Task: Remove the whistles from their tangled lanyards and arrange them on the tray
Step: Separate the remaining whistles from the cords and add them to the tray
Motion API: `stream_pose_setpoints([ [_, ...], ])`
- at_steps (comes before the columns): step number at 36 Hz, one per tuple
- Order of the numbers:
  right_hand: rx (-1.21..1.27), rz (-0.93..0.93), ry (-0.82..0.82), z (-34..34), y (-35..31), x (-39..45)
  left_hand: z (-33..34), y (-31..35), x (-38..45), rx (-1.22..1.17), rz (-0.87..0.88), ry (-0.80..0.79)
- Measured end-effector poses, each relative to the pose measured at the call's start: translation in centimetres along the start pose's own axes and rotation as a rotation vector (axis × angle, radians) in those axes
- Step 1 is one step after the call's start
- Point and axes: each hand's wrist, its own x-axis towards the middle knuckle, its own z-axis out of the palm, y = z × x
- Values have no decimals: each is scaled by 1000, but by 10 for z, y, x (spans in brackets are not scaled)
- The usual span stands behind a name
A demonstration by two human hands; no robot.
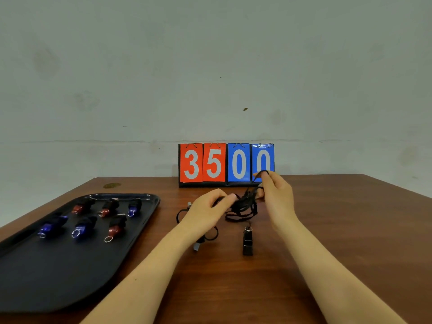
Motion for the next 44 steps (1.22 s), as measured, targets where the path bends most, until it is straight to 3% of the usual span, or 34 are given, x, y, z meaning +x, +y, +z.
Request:
stream_pose_setpoints([
  [3,-18,17,53,-3,2,4,-3,-3,-2,199,85,-13],
  [6,46,127,48,-4,2,6,-4,-4,-1,213,65,12],
  [14,558,382,-173,-11,-1,6,-6,2,-1,-125,-97,247],
  [19,308,385,-112,-10,1,7,-10,2,1,-433,-218,375],
  [22,-193,172,-33,-11,5,7,-8,2,3,-441,-219,384],
  [24,-424,-18,-81,-9,9,5,-7,3,5,-426,-220,394],
  [31,-302,-109,-343,4,5,-9,0,4,-1,-220,-62,364],
  [34,-349,-113,-377,6,6,-9,1,5,-1,-207,-79,325],
  [40,-331,-55,-293,8,10,-5,2,8,-1,-310,-157,219],
  [44,-312,-39,-211,9,11,-3,5,11,1,-695,-266,88],
])
